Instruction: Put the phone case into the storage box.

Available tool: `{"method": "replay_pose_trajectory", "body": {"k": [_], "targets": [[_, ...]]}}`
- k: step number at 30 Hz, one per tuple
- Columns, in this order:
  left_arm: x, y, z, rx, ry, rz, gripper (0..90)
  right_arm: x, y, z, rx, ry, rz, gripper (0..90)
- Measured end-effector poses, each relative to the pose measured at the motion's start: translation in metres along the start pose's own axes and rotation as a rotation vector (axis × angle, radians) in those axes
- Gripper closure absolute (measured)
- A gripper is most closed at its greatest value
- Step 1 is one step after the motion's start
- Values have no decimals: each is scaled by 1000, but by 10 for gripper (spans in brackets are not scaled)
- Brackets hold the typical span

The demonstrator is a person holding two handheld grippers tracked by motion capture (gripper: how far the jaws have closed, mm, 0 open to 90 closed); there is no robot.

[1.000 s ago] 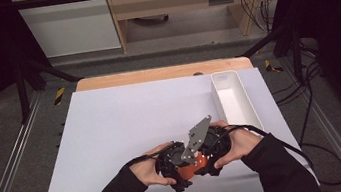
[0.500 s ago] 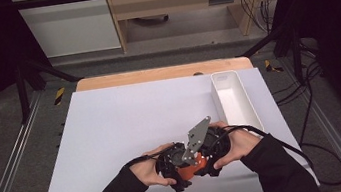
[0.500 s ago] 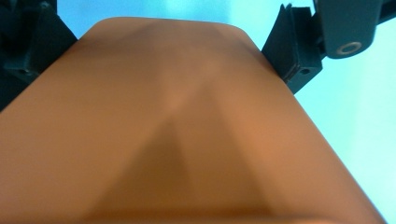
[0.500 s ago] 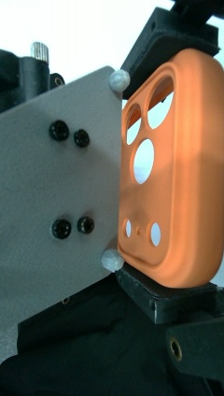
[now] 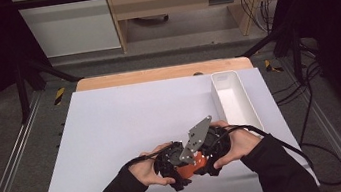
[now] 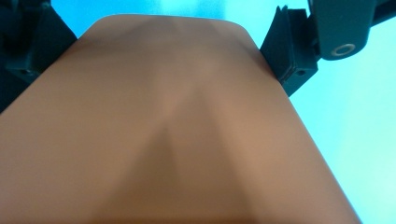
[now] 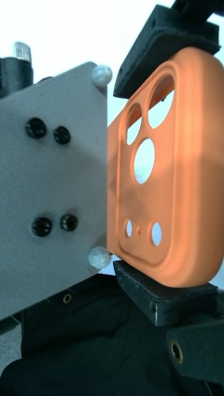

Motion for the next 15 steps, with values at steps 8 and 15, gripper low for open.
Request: {"method": "replay_pose_trajectory", "body": {"k": [8, 15], "targets": [[0, 0, -2, -15, -28, 6, 156, 2, -1, 0, -3, 0, -7, 140], [0, 0, -3, -17, -39, 7, 156, 1, 0, 1, 13, -11, 2, 124]]}}
Point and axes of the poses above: each handheld gripper's, and its own axes: x roughly forward along the jaws, z roughly out of its top, y roughly to its left, the point moved 6 cm from there along x, roughly forward along the jaws, and after that the axes turned 5 degrees about z, right-handed, at the moved point
